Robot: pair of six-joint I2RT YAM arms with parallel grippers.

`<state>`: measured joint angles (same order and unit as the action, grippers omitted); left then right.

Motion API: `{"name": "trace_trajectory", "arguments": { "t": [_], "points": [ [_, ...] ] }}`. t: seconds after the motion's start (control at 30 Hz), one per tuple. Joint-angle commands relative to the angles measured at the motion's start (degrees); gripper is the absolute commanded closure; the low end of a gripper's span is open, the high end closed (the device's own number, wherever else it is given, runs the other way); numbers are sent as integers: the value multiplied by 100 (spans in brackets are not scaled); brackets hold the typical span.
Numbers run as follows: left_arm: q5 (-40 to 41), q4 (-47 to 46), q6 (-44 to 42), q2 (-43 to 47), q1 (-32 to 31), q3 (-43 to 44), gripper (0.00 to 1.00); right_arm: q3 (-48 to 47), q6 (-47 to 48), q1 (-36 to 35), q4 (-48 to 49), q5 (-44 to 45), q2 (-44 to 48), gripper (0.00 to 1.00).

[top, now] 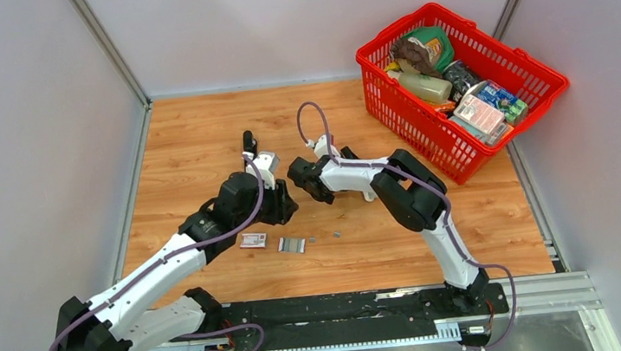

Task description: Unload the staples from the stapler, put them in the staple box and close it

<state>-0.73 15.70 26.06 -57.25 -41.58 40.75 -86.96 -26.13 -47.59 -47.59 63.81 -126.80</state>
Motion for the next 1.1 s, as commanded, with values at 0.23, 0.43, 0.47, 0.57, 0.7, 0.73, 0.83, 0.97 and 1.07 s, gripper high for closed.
{"name": "trace_trajectory", "arguments": {
  "t": [0.23,0.43,0.47,0.57,0.7,0.73,0.83,0.97,1.07],
  "points": [
    [56,56,-5,39,10,-32,50,-462,-279,-198,-66,149,42,28],
    [38,73,-14,-5,1,55,50,-533,-270,-277,-39,-96,94,25],
    [38,82,-22,-22,10,64,50,-515,-279,-259,-5,-219,164,24],
    [3,178,-58,-93,10,187,50,-297,-261,-233,249,-798,576,23],
    [-76,196,-49,-128,1,328,50,301,-270,-145,751,-1721,1542,22],
    [-76,196,-49,-154,10,380,50,459,-287,-128,769,-1836,1849,22],
    [-111,161,-5,-242,1,442,51,697,-305,-119,726,-1943,2387,20],
    [-111,30,21,-557,-17,521,50,987,-331,-119,620,-1969,3098,18],
    [-146,-67,13,-971,-25,722,49,1242,-358,-127,541,-2030,3617,16]
  ]
}}
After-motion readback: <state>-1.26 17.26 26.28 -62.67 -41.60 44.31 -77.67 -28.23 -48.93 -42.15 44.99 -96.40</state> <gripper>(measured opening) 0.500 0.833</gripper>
